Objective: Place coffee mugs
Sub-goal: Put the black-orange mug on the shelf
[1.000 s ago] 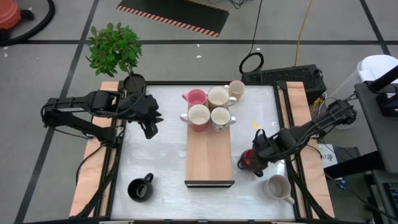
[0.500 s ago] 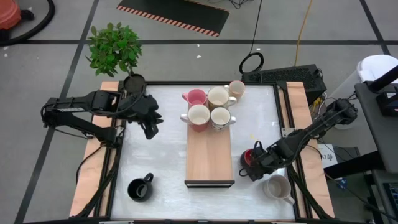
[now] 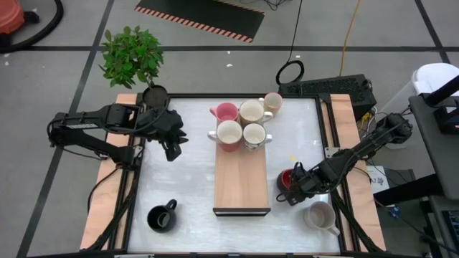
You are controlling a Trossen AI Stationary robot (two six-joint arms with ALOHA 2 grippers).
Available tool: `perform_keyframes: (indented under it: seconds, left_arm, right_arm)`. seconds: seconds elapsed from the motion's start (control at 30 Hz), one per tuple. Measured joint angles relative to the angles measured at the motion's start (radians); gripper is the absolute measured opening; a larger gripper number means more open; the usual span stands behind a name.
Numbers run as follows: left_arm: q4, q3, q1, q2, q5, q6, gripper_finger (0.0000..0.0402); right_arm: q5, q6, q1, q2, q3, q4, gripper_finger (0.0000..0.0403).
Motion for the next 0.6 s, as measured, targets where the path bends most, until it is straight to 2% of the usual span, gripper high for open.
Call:
perform_keyframes:
  seconds: [0.1,0.23,0.3,0.43,0.6]
  left_arm:
    - [0.000,0.000,-0.001,0.000,0.015,-0.013,0.0108]
    - [0.000,0.000,0.000,0.000,0.015,-0.020,0.0108]
    - [0.001,0.000,0.000,0.000,0.014,-0.023,0.0108]
    - [0.001,0.000,0.000,0.000,0.008,-0.055,0.0108]
    - [0.001,0.000,0.000,0.000,-0.002,-0.089,0.0108]
  right_arm:
    - [0.020,-0.009,-0.001,-0.003,0.003,-0.002,0.0048]
    - [0.029,-0.010,-0.001,-0.001,0.018,-0.016,0.0047]
    - [0.069,-0.008,-0.001,0.005,0.048,-0.053,0.0047]
    - [0.135,-0.052,-0.013,0.001,0.171,-0.174,0.0047]
    - [0.144,-0.149,-0.040,0.002,0.342,-0.415,0.0047]
